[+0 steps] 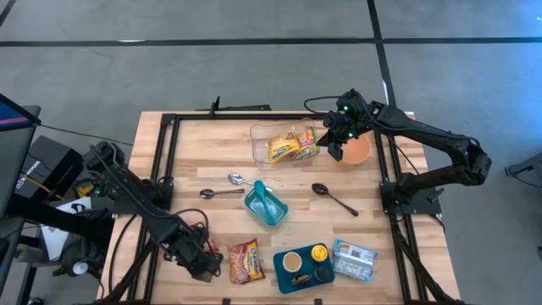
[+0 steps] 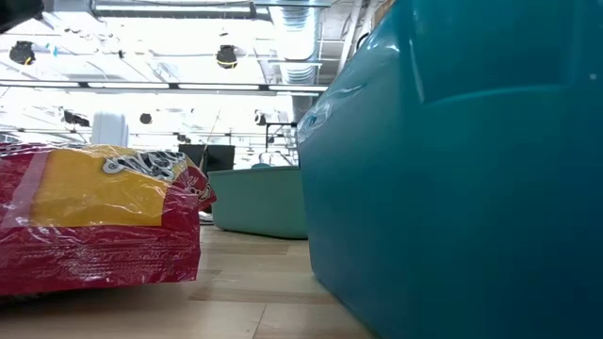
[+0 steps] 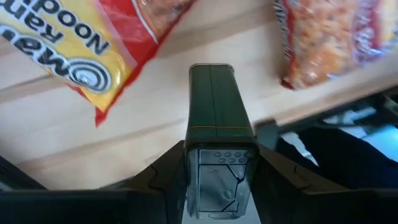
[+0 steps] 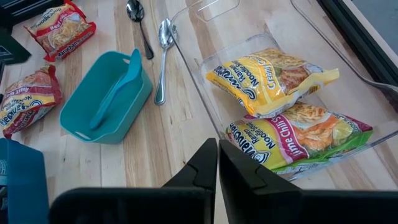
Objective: Pick & Place Food Item
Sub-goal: Put the black seasoning can into the blue bin
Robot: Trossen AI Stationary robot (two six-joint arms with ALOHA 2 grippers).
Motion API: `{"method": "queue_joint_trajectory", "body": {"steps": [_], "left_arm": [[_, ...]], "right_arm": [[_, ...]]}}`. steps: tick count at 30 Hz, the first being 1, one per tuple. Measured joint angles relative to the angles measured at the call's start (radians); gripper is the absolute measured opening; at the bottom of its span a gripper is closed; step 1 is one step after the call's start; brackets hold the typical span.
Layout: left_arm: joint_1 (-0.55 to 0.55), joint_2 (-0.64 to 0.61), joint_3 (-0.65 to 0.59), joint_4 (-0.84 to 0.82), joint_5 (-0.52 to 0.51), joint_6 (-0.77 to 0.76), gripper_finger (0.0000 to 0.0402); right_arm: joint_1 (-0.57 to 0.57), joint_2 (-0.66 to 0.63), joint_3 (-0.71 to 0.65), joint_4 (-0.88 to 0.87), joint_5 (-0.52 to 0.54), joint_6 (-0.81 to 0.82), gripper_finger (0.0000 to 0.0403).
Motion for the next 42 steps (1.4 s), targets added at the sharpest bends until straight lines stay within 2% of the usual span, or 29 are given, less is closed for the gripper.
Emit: {"method": "queue_joint_trajectory", "body": {"steps": [3, 8, 12, 18, 22, 25, 34, 38, 42], "left_arm": [[0.000, -0.037, 0.000, -0.001, -0.020, 0.000, 0.0138], [0.000, -0.112, 0.000, 0.000, -0.128, 0.010, 0.0138], [0.000, -0.168, 0.001, 0.001, -0.280, 0.027, 0.0138], [0.007, -0.226, 0.001, 0.002, -0.588, 0.123, 0.0137], [0.040, -0.247, 0.002, 0.021, -0.732, 0.251, 0.0137], [0.086, -0.250, 0.002, 0.069, -0.792, 0.417, 0.0137], [0.294, -0.250, 0.002, 0.309, -0.799, 1.002, 0.0137], [0.408, -0.239, 0.003, 0.495, -0.709, 1.239, 0.0137], [0.512, -0.201, 0.003, 0.652, -0.594, 1.402, 0.0137]], "right_arm": [[0.000, 0.000, 0.000, 0.000, 0.000, 0.000, 0.0011], [0.000, 0.000, 0.000, 0.000, 0.000, 0.000, 0.0011], [0.000, 0.000, 0.000, 0.000, 0.000, 0.000, 0.0011], [0.000, 0.000, 0.000, 0.000, 0.000, 0.000, 0.0011], [0.001, 0.000, 0.000, 0.000, 0.000, 0.011, 0.0011], [0.001, 0.000, 0.000, 0.000, 0.000, 0.026, 0.0011], [0.003, 0.000, 0.000, -0.001, -0.004, 0.053, 0.0011], [0.005, 0.000, 0.000, -0.005, -0.007, 0.068, 0.0011], [0.020, 0.000, 0.000, -0.012, -0.007, 0.083, 0.0011]]}}
